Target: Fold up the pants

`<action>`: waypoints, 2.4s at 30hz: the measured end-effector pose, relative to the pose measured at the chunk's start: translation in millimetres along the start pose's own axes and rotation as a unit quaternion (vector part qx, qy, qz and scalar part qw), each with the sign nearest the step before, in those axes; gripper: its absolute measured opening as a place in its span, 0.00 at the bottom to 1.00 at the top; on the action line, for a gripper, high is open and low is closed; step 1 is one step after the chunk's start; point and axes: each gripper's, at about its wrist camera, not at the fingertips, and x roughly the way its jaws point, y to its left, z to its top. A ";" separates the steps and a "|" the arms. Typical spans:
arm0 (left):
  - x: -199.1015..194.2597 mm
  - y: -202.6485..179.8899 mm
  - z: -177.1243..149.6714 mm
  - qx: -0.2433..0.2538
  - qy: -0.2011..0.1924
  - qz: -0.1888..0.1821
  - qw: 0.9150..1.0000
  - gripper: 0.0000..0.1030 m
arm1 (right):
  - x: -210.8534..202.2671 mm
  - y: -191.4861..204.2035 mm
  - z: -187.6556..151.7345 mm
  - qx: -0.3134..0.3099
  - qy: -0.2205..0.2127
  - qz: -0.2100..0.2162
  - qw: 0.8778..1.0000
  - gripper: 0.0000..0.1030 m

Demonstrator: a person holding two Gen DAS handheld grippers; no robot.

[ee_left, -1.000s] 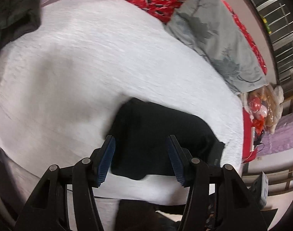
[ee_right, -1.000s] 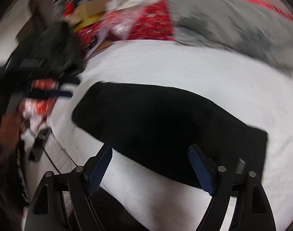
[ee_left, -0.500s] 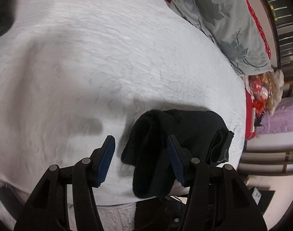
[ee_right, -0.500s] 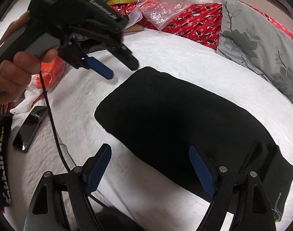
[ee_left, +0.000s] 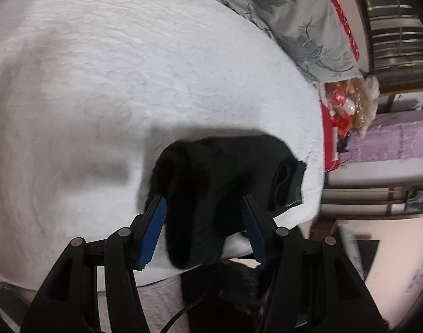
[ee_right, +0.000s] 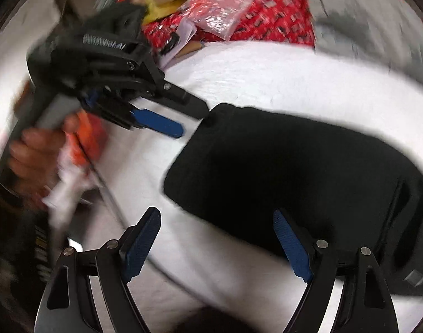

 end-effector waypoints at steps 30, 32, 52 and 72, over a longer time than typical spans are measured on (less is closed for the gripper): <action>30.4 -8.1 59.9 0.001 -0.011 0.137 0.991 0.19 | 80.9 -60.0 4.7 0.400 0.038 0.235 0.885 0.20; 21.8 -1.6 54.2 -0.007 -0.012 0.115 0.993 0.19 | 85.7 -59.6 -0.9 0.403 0.052 0.227 0.885 0.24; 31.2 14.3 53.1 0.001 0.057 0.067 0.996 0.51 | 25.1 54.5 -12.3 -0.195 -0.021 -0.129 0.972 0.62; 41.1 11.8 58.3 -0.034 0.062 0.035 0.997 0.27 | 70.2 56.7 15.8 -0.228 -0.026 -0.193 0.954 0.28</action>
